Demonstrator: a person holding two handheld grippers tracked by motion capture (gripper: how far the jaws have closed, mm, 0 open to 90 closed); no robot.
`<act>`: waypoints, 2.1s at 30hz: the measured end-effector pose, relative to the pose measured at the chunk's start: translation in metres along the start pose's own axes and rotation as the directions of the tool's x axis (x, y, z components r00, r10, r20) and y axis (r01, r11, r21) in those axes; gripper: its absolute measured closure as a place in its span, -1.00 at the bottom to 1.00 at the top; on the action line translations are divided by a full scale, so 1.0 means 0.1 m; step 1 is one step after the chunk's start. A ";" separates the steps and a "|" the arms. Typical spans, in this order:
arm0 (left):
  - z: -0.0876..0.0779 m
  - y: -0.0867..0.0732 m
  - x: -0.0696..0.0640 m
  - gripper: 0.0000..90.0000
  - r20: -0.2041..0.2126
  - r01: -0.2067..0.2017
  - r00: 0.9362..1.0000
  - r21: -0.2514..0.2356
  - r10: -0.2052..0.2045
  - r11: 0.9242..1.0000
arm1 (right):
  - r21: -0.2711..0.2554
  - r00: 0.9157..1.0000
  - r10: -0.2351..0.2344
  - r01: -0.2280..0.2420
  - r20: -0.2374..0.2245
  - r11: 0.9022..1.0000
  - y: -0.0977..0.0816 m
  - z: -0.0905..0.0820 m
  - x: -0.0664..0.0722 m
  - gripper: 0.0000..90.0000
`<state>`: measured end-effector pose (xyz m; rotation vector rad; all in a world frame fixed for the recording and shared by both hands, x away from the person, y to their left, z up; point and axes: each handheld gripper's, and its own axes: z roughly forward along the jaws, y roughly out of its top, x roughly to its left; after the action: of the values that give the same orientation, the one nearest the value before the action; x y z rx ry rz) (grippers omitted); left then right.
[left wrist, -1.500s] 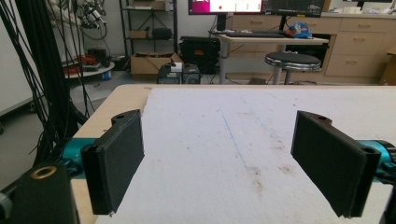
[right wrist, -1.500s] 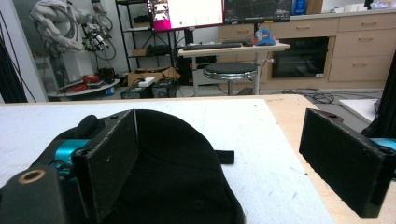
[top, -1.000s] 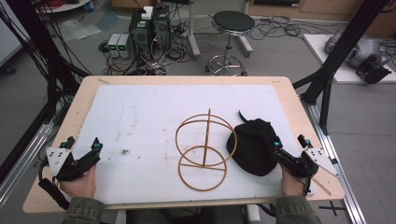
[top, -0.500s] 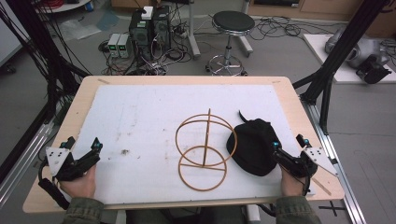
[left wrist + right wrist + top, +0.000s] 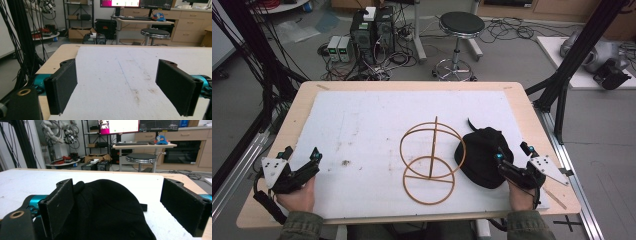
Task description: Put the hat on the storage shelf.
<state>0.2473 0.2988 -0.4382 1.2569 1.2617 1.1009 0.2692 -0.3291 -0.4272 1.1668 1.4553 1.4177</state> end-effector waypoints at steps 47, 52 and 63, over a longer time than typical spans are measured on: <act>0.01 -0.02 0.02 -0.57 0.006 0.015 1.000 -0.007 -0.015 1.000 | 0.301 0.996 -0.016 0.040 -0.084 0.953 0.05 0.09 0.21 0.85; 0.01 -0.02 0.01 -0.57 0.008 0.014 1.000 -0.006 -0.014 1.000 | 0.306 0.996 -0.010 0.037 -0.090 0.951 0.05 0.09 0.21 0.93; 0.01 -0.02 0.01 -0.57 0.006 0.010 1.000 -0.004 -0.010 1.000 | 0.309 0.994 0.028 0.006 -0.104 0.951 0.06 0.09 0.19 0.95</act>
<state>0.2484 0.3000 -0.4399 1.2491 1.2592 1.0912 0.2728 -0.3088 -0.4206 1.3060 1.7982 1.3079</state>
